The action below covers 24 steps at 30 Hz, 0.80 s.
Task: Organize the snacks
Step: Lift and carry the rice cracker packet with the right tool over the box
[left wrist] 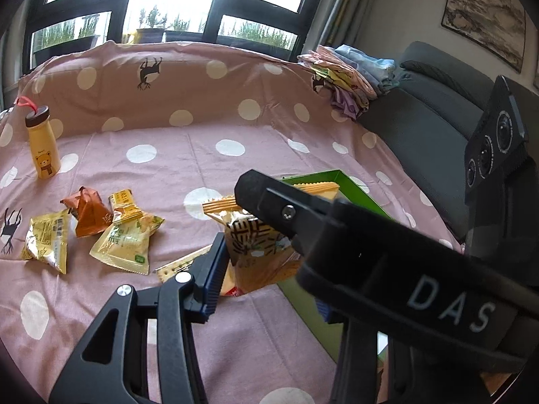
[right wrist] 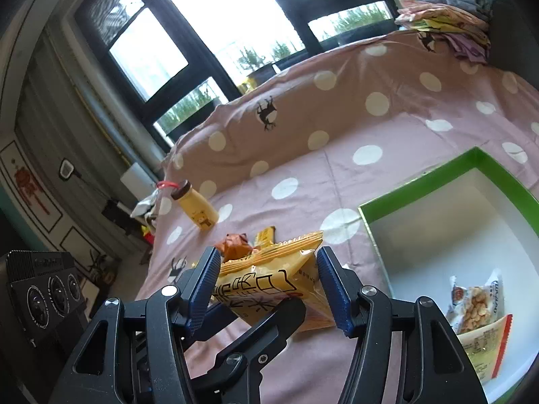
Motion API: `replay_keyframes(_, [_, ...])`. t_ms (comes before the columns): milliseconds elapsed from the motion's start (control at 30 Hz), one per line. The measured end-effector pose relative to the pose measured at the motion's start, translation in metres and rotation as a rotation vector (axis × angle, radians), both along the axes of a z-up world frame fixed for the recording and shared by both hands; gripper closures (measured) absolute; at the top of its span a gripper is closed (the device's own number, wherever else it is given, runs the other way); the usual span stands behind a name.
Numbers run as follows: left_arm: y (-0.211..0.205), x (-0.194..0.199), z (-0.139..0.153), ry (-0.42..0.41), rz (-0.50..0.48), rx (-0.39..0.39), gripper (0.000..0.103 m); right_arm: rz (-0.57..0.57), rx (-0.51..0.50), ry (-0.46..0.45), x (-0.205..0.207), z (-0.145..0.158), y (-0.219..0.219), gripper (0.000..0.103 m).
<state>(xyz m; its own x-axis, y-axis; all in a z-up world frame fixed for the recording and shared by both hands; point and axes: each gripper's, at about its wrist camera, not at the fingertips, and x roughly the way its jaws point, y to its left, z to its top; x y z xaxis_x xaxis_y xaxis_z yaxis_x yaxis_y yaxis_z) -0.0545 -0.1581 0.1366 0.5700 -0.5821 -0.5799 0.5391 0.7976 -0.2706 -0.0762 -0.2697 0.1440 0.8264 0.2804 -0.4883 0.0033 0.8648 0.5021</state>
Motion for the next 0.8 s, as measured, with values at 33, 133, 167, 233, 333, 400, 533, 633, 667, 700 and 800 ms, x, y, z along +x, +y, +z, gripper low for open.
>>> replay_keyframes(33, [-0.006,0.0,0.0,-0.005,-0.009,0.007,0.059,-0.011,0.014,-0.003,-0.001,0.0,-0.006,0.04])
replay_keyframes(133, [-0.021,0.001,-0.001,-0.001,-0.041,0.017,0.059,-0.049,0.048,-0.001,-0.006,-0.002,-0.023,0.04])
replay_keyframes(167, [-0.026,0.002,-0.003,0.006,-0.055,0.018,0.059,-0.064,0.054,0.0,-0.007,-0.003,-0.028,0.04])
replay_keyframes(233, [-0.036,0.002,-0.003,0.01,-0.075,0.026,0.059,-0.089,0.063,0.003,-0.01,-0.005,-0.037,0.04])
replay_keyframes(333, [-0.052,0.002,-0.004,0.009,-0.104,0.043,0.059,-0.123,0.089,0.009,-0.013,-0.008,-0.053,0.04])
replay_keyframes(400, [-0.061,0.003,-0.006,0.015,-0.126,0.049,0.059,-0.147,0.104,0.012,-0.015,-0.01,-0.062,0.04])
replay_keyframes(533, [-0.077,0.006,-0.013,0.037,-0.162,0.057,0.059,-0.193,0.124,0.026,-0.017,-0.016,-0.077,0.04])
replay_keyframes(633, [-0.088,0.007,-0.016,0.031,-0.178,0.073,0.059,-0.226,0.15,0.044,-0.018,-0.021,-0.087,0.04])
replay_keyframes(667, [-0.092,0.008,-0.017,0.03,-0.182,0.079,0.06,-0.236,0.165,0.05,-0.018,-0.024,-0.091,0.04])
replay_keyframes(700, [-0.095,0.009,-0.018,0.033,-0.187,0.083,0.06,-0.243,0.176,0.054,-0.019,-0.026,-0.094,0.04])
replay_keyframes(800, [-0.103,0.01,-0.02,0.035,-0.208,0.096,0.06,-0.264,0.195,0.059,-0.021,-0.031,-0.104,0.04])
